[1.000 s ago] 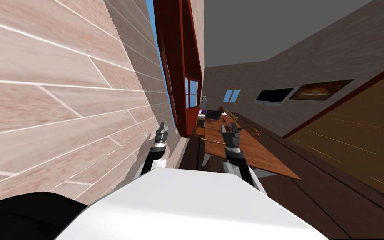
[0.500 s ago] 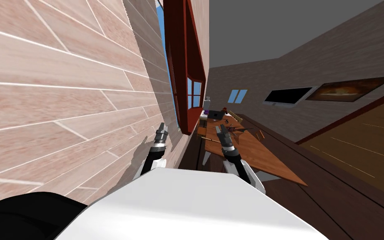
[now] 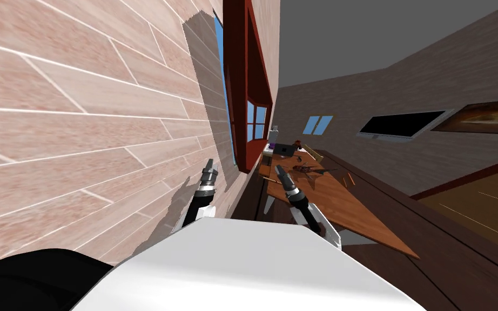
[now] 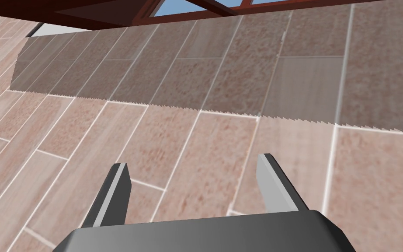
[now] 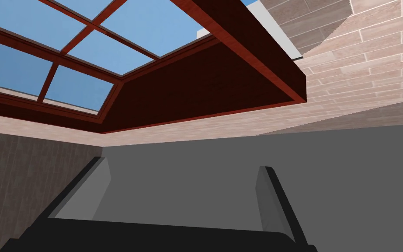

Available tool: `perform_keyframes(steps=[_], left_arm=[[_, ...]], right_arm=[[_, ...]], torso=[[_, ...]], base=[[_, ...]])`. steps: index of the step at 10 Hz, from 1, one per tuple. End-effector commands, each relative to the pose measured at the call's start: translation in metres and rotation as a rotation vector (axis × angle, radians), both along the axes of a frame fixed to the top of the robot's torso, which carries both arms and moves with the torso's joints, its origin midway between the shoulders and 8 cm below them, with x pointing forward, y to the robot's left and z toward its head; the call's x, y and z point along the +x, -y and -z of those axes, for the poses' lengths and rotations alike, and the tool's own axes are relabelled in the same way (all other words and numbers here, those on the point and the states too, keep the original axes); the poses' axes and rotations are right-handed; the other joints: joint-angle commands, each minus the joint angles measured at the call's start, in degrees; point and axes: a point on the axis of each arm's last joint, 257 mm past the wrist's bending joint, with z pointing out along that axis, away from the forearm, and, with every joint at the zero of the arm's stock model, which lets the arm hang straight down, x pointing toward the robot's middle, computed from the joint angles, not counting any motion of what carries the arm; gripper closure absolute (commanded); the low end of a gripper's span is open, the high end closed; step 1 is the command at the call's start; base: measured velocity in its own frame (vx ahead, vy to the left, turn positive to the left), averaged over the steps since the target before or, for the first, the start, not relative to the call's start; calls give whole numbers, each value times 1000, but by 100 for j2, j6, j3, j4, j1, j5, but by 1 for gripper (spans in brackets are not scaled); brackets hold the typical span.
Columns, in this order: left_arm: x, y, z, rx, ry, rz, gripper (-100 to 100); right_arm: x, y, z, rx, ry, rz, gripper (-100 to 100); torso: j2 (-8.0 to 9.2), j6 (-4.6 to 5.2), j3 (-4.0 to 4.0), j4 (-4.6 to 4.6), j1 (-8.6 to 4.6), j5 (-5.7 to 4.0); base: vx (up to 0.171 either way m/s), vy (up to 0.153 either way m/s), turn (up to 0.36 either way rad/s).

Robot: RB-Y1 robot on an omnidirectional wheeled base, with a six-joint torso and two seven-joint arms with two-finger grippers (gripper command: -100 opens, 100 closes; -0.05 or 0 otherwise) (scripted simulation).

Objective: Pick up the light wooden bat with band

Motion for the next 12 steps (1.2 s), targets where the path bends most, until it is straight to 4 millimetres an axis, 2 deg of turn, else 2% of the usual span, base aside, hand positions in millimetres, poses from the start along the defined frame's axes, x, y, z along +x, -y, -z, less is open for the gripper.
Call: perform_keyframes(steps=[1, 2, 3, 4, 5, 6, 7, 12], left_arm=[[0, 0, 0, 0, 0, 0, 0], [0, 0, 0, 0, 0, 0, 0], [0, 0, 0, 0, 0, 0, 0], [0, 0, 0, 0, 0, 0, 0], [0, 0, 0, 0, 0, 0, 0], [0, 0, 0, 0, 0, 0, 0], [0, 0, 0, 0, 0, 0, 0], [0, 0, 0, 0, 0, 0, 0]], right_arm=[[2, -5, 11, -43, -8, -7, -100], [8, -10, 30, -112, -26, -23, -100], [8, -11, 31, -123, -25, -22, -100], [12, -15, 48, -192, -38, -40, -100], [13, -15, 53, -205, -45, -37, -100], [16, -18, 70, -273, -55, -58, -100], [18, -17, 78, -290, -69, -53, -100], [24, -15, 145, -526, -128, -110, -100]], torso=[[0, 0, 0, 0, 0, 0], [-2, 5, -1, 0, -2, -1], [-2, 2, -1, -1, -6, -1], [-4, 4, -2, 0, -5, -1], [-2, 1, -1, -1, -6, -1], [-2, 5, -1, 0, -3, -1], [-5, 1, -3, -1, -5, -1], [-9, 6, -5, -2, -1, -1]], base=[[-36, -42, 96], [-39, -48, 159], [-32, -46, 125], [-44, -45, 218], [-40, -39, 124], [-34, -41, 261], [-25, -42, 103], [-33, -33, 193]])
